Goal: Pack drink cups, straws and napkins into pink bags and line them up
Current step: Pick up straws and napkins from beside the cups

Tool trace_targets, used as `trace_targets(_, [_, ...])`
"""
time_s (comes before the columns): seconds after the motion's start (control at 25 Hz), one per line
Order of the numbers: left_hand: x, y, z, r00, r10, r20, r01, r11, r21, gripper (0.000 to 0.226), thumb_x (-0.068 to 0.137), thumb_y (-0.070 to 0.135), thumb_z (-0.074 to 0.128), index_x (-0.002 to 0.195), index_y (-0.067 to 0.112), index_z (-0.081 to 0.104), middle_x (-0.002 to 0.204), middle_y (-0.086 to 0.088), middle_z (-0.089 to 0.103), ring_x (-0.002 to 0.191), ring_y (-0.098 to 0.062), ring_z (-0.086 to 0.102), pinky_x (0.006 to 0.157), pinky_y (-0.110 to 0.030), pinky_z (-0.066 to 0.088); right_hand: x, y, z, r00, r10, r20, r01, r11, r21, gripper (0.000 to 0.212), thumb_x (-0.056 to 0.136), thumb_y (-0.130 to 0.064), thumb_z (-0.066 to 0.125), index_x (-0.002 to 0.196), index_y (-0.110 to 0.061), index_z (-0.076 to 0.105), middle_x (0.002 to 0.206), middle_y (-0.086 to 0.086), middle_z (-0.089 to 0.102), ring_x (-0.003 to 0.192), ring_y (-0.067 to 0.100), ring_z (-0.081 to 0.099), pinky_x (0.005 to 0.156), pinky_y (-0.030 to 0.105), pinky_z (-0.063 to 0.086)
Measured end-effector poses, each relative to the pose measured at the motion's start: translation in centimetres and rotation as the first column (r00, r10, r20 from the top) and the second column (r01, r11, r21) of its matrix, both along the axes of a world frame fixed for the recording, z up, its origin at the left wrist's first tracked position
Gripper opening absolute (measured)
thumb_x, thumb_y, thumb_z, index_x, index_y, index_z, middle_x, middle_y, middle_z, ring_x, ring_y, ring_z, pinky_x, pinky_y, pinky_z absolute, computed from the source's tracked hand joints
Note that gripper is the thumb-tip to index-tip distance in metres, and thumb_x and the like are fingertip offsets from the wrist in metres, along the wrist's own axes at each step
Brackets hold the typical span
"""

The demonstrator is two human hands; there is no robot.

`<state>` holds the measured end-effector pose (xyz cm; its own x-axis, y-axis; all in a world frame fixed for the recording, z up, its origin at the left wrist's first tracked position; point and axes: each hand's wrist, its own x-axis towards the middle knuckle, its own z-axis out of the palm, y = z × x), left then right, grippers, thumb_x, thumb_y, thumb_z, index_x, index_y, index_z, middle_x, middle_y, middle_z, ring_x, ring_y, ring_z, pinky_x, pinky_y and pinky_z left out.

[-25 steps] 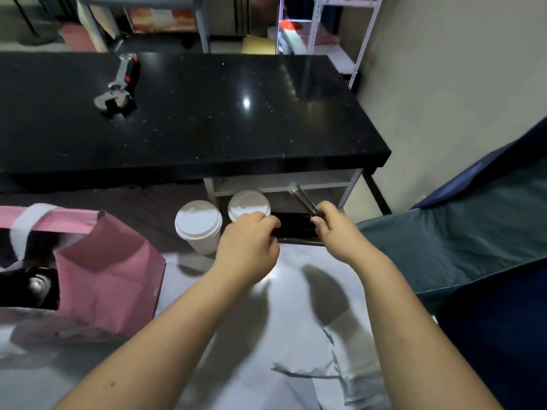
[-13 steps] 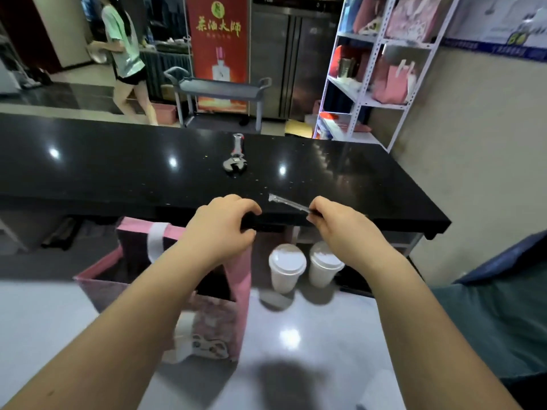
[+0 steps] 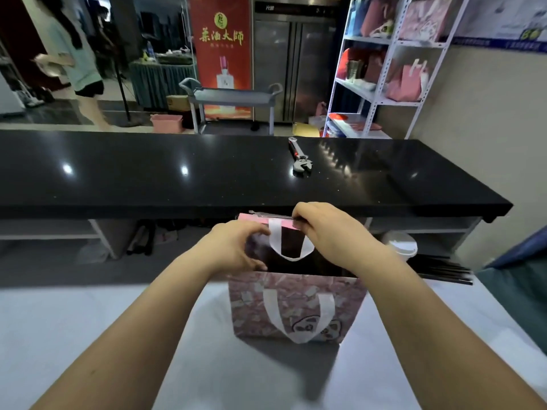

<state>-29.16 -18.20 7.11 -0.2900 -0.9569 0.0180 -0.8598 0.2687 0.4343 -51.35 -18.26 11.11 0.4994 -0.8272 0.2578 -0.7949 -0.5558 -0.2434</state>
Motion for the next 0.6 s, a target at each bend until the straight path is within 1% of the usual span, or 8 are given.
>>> trace_targets(0.08, [-0.1,-0.3,-0.1,0.992,-0.084,-0.096,0.090,0.994,0.066,0.092,0.052,0.047,0.085,0.133,0.044,0.043,0.137,0.018,0.045,0.125,-0.009,0.046,0.105,-0.034,0.043,2.3,0.5,-0.1,0.976,0.026,0.217,-0.058,0.988,0.142,0.005,0.098,-0.026,0.050,0.097,-0.024,0.054,0.092,-0.005,0.059,0.086,0.017,0.053,0.078,0.038,0.047])
trace_targets(0.12, [-0.3,-0.5,-0.2,0.981,-0.129,-0.143,0.139,0.988,0.064,0.096,0.052,0.045,0.085,0.136,0.043,0.039,0.140,0.020,0.040,0.131,-0.008,0.041,0.109,-0.034,0.039,3.1,0.8,-0.6,0.961,0.035,0.275,-0.091,0.977,0.193,0.006,0.097,-0.025,0.051,0.099,-0.024,0.057,0.093,-0.007,0.061,0.086,0.016,0.054,0.080,0.034,0.046])
trace_targets(0.2, [-0.6,-0.8,-0.7,0.975,-0.177,-0.136,0.185,0.982,0.042,0.109,0.058,0.041,0.087,0.147,0.034,0.025,0.154,0.015,0.019,0.145,-0.012,0.016,0.119,-0.032,0.018,3.7,1.0,-2.2,0.964,0.031,0.264,-0.103,0.959,0.263,0.012,0.097,-0.021,0.052,0.104,-0.022,0.061,0.097,-0.010,0.064,0.091,0.014,0.058,0.084,0.028,0.045])
trace_targets(0.28, [-0.2,-1.0,-1.1,0.981,-0.148,-0.122,0.155,0.987,0.051,0.124,0.060,0.040,0.089,0.154,0.023,0.010,0.161,0.004,0.002,0.148,-0.012,-0.003,0.121,-0.034,0.007,2.7,0.6,-3.7,0.994,-0.032,0.102,0.000,0.955,0.297,0.016,0.097,-0.018,0.049,0.106,-0.022,0.061,0.098,-0.004,0.065,0.093,0.021,0.060,0.078,0.030,0.044])
trace_targets(0.36, [0.2,-1.0,-1.2,0.983,-0.131,-0.131,0.138,0.989,0.047,0.128,0.058,0.042,0.089,0.154,0.025,0.007,0.162,0.003,0.000,0.148,-0.010,-0.004,0.122,-0.041,0.011,1.2,-0.2,-4.7,0.980,-0.119,-0.161,0.156,0.958,0.240,0.023,0.095,-0.016,0.045,0.113,-0.024,0.058,0.107,0.004,0.065,0.095,0.029,0.060,0.072,0.033,0.044])
trace_targets(0.44, [0.3,-0.6,-0.9,0.986,-0.125,-0.107,0.128,0.992,0.021,0.123,0.060,0.045,0.088,0.154,0.027,0.010,0.162,0.004,0.004,0.148,-0.011,0.001,0.120,-0.046,0.014,0.6,-0.8,-5.4,0.920,-0.171,-0.353,0.236,0.960,0.149,0.027,0.094,-0.018,0.044,0.116,-0.026,0.056,0.112,0.008,0.065,0.095,0.032,0.060,0.072,0.035,0.046])
trace_targets(0.52, [0.0,-0.1,-0.7,0.995,-0.096,-0.023,0.095,0.994,-0.056,0.113,0.066,0.050,0.082,0.154,0.026,0.015,0.161,0.003,0.012,0.148,-0.013,0.010,0.119,-0.044,0.019,1.2,-1.0,-5.6,0.883,-0.195,-0.427,0.250,0.965,0.076,0.027,0.092,-0.023,0.049,0.118,-0.029,0.056,0.114,0.005,0.064,0.098,0.031,0.061,0.072,0.036,0.046])
trace_targets(0.6, [-0.3,0.4,-0.6,0.992,-0.042,0.120,0.063,0.981,-0.182,0.098,0.074,0.056,0.073,0.152,0.025,0.022,0.158,0.003,0.024,0.144,-0.017,0.022,0.113,-0.041,0.030,1.7,-1.0,-5.3,0.893,-0.195,-0.406,0.243,0.967,0.070,0.027,0.091,-0.032,0.056,0.117,-0.029,0.057,0.114,0.002,0.064,0.099,0.029,0.061,0.071,0.036,0.045])
